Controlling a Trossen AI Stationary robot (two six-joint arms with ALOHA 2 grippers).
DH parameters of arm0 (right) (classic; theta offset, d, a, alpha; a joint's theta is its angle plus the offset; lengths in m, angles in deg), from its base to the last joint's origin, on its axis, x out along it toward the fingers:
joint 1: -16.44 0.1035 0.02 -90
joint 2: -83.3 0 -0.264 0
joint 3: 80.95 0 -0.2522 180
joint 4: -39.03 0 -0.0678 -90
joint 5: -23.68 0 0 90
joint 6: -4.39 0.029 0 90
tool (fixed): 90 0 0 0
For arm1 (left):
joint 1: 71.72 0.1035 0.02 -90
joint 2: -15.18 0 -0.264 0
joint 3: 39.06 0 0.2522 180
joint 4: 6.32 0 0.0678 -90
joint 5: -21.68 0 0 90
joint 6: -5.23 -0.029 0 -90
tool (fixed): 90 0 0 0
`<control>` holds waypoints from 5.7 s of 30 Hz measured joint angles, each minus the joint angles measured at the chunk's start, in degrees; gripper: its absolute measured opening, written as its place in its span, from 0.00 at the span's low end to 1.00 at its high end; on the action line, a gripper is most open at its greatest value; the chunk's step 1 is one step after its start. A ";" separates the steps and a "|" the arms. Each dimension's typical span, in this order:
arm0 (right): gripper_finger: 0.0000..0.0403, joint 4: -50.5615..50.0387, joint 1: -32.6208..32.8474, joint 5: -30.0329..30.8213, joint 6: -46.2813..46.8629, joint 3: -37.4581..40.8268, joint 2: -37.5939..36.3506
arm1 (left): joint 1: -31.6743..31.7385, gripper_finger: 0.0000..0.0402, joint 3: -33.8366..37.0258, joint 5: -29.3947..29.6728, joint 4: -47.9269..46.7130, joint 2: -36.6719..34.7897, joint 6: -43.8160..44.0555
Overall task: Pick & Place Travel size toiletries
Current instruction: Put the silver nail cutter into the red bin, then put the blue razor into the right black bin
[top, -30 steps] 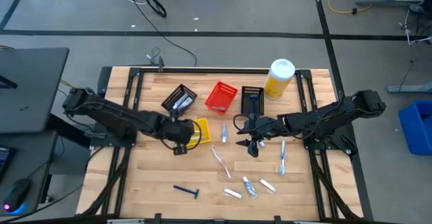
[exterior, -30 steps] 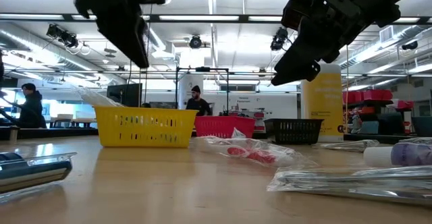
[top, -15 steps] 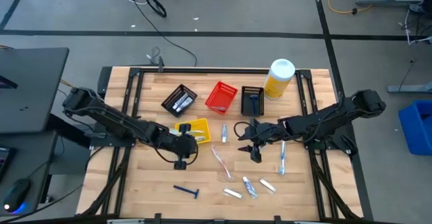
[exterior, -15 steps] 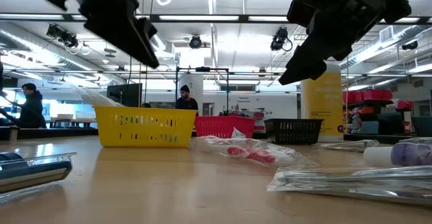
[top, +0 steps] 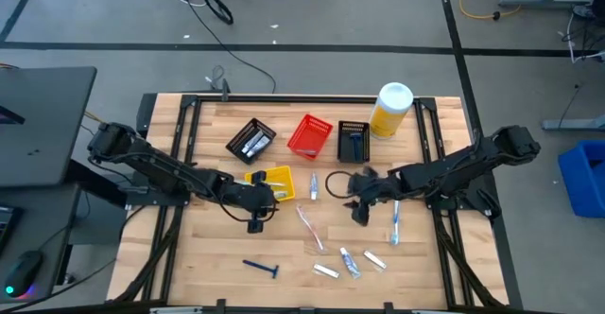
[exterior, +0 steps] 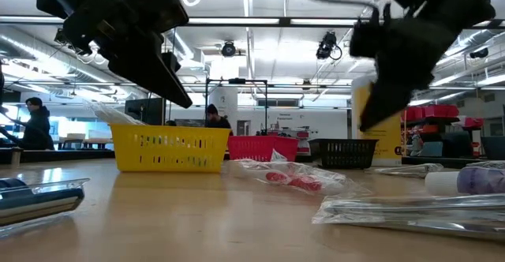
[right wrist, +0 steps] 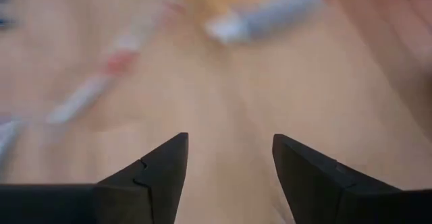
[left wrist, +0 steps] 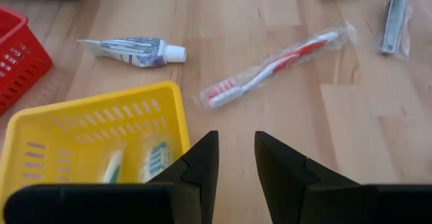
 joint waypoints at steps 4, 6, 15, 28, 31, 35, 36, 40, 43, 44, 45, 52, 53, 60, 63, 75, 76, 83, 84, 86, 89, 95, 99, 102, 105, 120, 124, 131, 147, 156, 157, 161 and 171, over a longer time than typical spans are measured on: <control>0.54 -11.69 0.02 1.39 10.87 0.07 0.00 | 0.00 0.26 -0.02 0.02 -0.03 0.00 0.95; 0.53 -13.46 0.35 1.41 15.16 0.07 0.00 | 0.00 0.26 -0.02 0.09 -0.07 0.00 0.22; 0.53 -11.93 0.52 1.65 21.42 4.75 0.00 | -0.02 0.26 -0.02 0.52 -0.07 0.00 1.31; 0.43 -0.47 0.63 4.16 17.06 10.21 3.78 | 0.00 0.26 -0.04 0.55 0.08 0.00 1.51; 0.39 -0.40 0.61 4.87 14.00 10.30 4.12 | 0.00 0.26 -0.05 0.55 0.23 0.00 1.51; 0.33 -0.34 0.72 5.10 8.56 10.40 4.24 | -0.02 0.26 -0.04 0.90 1.41 0.00 1.51; 0.32 -0.34 0.76 5.14 7.52 10.43 4.24 | -0.02 0.26 -0.07 1.65 2.19 0.00 1.54; 0.26 0.25 0.74 5.21 5.82 10.49 4.26 | -0.22 0.26 -0.68 6.09 1.82 -2.22 1.53; 0.22 1.52 0.72 5.21 5.67 10.56 4.26 | -0.22 0.26 -1.31 7.78 -0.41 -6.81 1.51; 0.20 2.24 0.72 5.17 5.67 10.60 4.29 | -0.22 0.26 -1.70 8.17 -1.43 -8.45 1.52; 0.19 3.02 0.72 5.03 5.67 10.63 4.33 | -0.22 0.26 -1.86 8.61 -1.97 -10.33 1.53; 0.18 10.58 0.55 3.72 5.53 10.82 4.63 | -0.22 0.26 -1.84 15.57 -10.70 -24.89 1.28; 0.18 12.54 0.33 3.01 5.25 10.93 4.75 | -0.22 0.26 -1.84 16.78 -11.97 -26.59 1.22; 0.18 41.66 -2.89 3.93 -5.26 10.80 6.46 | -0.13 0.26 -1.81 23.84 -15.78 -33.54 1.04; 0.18 50.10 -5.06 4.45 -11.80 9.63 7.83 | -0.15 0.26 -1.79 24.17 -15.37 -33.88 1.04; 0.19 34.10 -20.65 5.77 -20.02 -10.07 14.71 | 0.00 0.26 -1.75 24.34 -15.76 -32.63 1.56; 0.19 33.53 -21.79 4.98 -20.26 -10.97 15.73 | 0.00 0.26 -1.75 24.36 -15.73 -32.63 1.54; 0.19 33.01 -28.15 0.57 -19.32 -14.46 25.55 | 0.04 0.26 -1.73 24.33 -15.78 -32.08 1.63; 0.19 32.82 -28.67 1.09 -19.17 -14.43 26.58 | 0.04 0.26 -1.73 24.28 -15.49 -32.12 1.65; 0.19 33.19 -29.85 1.34 -18.50 -14.45 28.01 | 0.04 0.26 -1.73 24.25 -15.65 -32.11 1.66; 0.19 33.39 -31.96 -0.49 -18.32 -14.47 29.27 | 0.04 0.26 -1.73 24.17 -15.52 -32.11 1.55; 0.26 33.47 -33.29 -5.15 -18.58 -14.47 29.94 | 0.04 0.26 -1.73 24.15 -15.59 -32.11 1.55; 0.33 34.08 -33.40 -5.00 -19.64 -14.47 29.94 | 0.04 0.26 -1.73 24.15 -15.59 -32.11 1.53; 0.37 34.74 -33.35 -5.02 -19.75 -14.47 29.94 | 0.04 0.26 -1.73 24.11 -15.78 -32.11 1.53; 0.40 34.98 -33.35 -5.06 -19.86 -14.47 29.94 | 0.04 0.26 -1.21 21.82 -15.23 -32.11 1.53; 0.53 30.73 -27.55 -9.06 -25.79 -14.51 22.84 | -7.91 0.26 0.48 12.25 -11.44 -17.93 7.59; 0.53 25.72 -24.13 -8.41 -25.77 -14.45 19.63 | -12.88 0.26 0.46 9.47 -8.86 -13.40 8.82; 0.50 24.58 -19.09 -4.33 -25.70 -14.49 17.81 | -20.23 0.26 0.46 7.73 -1.41 -3.58 8.77; 0.50 24.62 -16.28 -2.96 -25.63 -14.49 17.76 | -28.32 0.26 0.42 5.61 14.73 13.28 10.82; 0.49 24.63 -16.02 -3.01 -24.89 -14.49 17.75 | -28.68 0.26 0.22 5.72 15.55 18.08 13.79; 0.48 24.62 -16.02 -3.01 -24.80 -14.49 17.75 | -28.68 0.26 0.21 5.79 15.74 18.45 13.79; 0.48 24.62 -16.02 -3.09 -24.76 -14.49 17.75 | -28.66 0.26 0.31 4.51 14.43 18.69 14.12; 0.48 24.62 -16.02 -3.09 -24.76 -14.49 17.75 | -29.09 0.17 -0.31 4.89 11.85 18.53 15.15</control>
